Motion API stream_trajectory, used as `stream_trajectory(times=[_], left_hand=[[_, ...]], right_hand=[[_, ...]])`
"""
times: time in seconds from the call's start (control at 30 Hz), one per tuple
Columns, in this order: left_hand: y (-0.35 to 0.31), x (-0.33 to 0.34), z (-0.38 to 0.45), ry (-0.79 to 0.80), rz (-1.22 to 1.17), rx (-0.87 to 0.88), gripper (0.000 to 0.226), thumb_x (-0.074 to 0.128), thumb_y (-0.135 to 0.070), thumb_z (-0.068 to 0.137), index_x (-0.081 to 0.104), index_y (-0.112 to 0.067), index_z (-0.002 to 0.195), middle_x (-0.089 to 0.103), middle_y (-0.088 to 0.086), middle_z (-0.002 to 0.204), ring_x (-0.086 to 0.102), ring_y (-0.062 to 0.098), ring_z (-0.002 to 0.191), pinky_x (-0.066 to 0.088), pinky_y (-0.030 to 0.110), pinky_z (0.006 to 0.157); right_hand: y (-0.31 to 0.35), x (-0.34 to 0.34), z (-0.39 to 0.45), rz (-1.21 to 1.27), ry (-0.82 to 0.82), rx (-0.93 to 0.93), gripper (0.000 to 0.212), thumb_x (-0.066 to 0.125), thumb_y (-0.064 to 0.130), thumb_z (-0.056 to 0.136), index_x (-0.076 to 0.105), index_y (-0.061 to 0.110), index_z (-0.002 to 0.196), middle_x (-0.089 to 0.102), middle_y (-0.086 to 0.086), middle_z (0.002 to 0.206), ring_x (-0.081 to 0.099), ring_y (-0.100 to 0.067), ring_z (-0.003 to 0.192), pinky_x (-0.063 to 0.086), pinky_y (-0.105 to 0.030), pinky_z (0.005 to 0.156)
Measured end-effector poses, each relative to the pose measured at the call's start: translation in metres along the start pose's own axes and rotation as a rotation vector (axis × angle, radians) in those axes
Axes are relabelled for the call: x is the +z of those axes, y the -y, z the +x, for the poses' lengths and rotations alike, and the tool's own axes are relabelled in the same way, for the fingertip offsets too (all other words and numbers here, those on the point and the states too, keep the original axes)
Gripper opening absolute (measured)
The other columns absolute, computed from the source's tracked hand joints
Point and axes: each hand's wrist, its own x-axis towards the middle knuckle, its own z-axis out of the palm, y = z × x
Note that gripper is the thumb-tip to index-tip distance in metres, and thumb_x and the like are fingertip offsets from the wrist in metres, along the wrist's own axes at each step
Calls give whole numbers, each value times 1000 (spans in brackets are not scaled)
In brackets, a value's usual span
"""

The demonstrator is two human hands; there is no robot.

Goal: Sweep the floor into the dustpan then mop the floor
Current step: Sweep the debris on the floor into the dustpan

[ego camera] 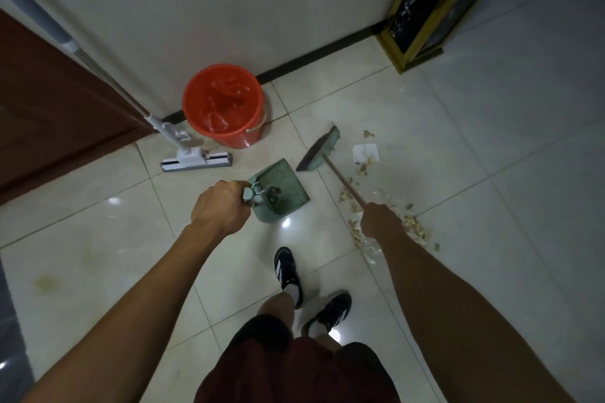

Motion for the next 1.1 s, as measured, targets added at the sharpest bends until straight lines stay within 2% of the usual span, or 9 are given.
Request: stream_trajectory(times=[0.1, 0.23, 0.37, 0.57, 0.8, 0.97, 1.1], left_hand=[[-25, 10, -13, -8, 46, 43, 18, 58, -23, 87, 69, -27, 101, 69, 8, 94, 64, 33, 81, 49, 34, 64], [-59, 24, -30, -7, 80, 83, 16, 59, -25, 89, 69, -28, 102, 68, 11, 99, 64, 35, 86, 47, 35, 66], [-91, 41, -45, -5, 116, 135, 17, 60, -27, 88, 68, -30, 103, 68, 12, 101, 64, 37, 90, 47, 36, 68], [-127, 55, -64, -20, 134, 218, 16, 60, -31, 86, 68, -26, 98, 71, 13, 97, 67, 37, 86, 56, 39, 70], [-147, 41, -58, -34, 143, 270, 14, 60, -31, 89, 69, -25, 96, 71, 11, 94, 66, 33, 81, 57, 40, 69], [-139, 13, -26, -30, 123, 259, 14, 60, -29, 89, 70, -24, 98, 71, 11, 95, 67, 35, 84, 58, 42, 71], [-119, -17, 21, -10, 86, 225, 14, 62, -25, 88, 70, -23, 100, 72, 13, 96, 68, 37, 87, 58, 43, 73]], right_hand=[[-36, 11, -19, 33, 9, 22, 30, 49, 15, 98, 62, 6, 122, 67, -11, 116, 67, -29, 108, 56, -40, 90], [-85, 31, -47, 46, 12, 50, 27, 48, 17, 99, 63, 7, 119, 69, -9, 109, 69, -27, 101, 57, -37, 80], [-132, 55, -76, 87, 50, 114, 30, 49, 16, 98, 60, 9, 125, 66, -10, 115, 67, -27, 106, 56, -40, 86], [-186, 71, -102, 216, 4, 156, 29, 53, 17, 92, 61, 10, 120, 67, -8, 110, 67, -27, 104, 53, -38, 84], [-181, 60, -107, 304, -66, 120, 26, 53, 18, 92, 61, 12, 116, 66, -6, 109, 67, -27, 101, 48, -30, 72], [-152, 37, -75, 303, -116, 77, 25, 54, 16, 91, 62, 9, 114, 68, -7, 106, 68, -27, 99, 56, -34, 77], [-109, 9, -33, 259, -148, 58, 26, 55, 18, 91, 64, 12, 115, 69, -7, 105, 69, -27, 98, 55, -34, 77]])
